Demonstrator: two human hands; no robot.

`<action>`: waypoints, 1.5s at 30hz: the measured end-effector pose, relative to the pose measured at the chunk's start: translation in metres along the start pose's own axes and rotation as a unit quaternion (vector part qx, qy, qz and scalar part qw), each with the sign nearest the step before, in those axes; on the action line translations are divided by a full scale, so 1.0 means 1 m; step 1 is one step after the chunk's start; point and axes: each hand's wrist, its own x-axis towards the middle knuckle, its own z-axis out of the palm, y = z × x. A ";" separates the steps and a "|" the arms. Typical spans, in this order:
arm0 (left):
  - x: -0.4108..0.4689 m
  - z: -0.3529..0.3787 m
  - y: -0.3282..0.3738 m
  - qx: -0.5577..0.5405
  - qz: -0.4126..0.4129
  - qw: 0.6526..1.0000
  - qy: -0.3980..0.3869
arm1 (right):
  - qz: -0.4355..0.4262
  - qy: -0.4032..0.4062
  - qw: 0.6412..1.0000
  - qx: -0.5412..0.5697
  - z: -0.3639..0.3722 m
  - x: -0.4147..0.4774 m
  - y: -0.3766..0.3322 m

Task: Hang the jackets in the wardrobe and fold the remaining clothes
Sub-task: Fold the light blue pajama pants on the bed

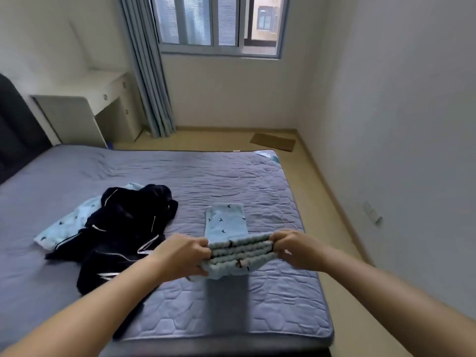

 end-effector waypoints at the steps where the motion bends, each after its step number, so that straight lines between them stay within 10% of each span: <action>1: -0.015 0.001 0.021 -0.029 -0.012 0.999 -0.025 | 0.011 -0.022 0.999 0.048 0.005 -0.019 -0.013; 7: -0.053 -0.002 0.075 -0.200 -0.082 0.960 -0.176 | 0.056 -0.113 0.968 0.215 0.014 -0.076 -0.052; 22: 0.115 0.220 -0.117 -0.258 -0.336 0.891 -0.162 | 0.274 -0.029 0.930 0.242 0.138 0.188 0.138; 34: 0.032 0.478 -0.037 -0.436 -0.513 0.673 -0.307 | 0.483 -0.227 0.786 0.313 0.410 0.121 0.156; 45: -0.020 0.525 0.056 -0.564 -0.662 0.475 -0.133 | 0.562 -0.129 0.701 0.421 0.491 0.047 0.142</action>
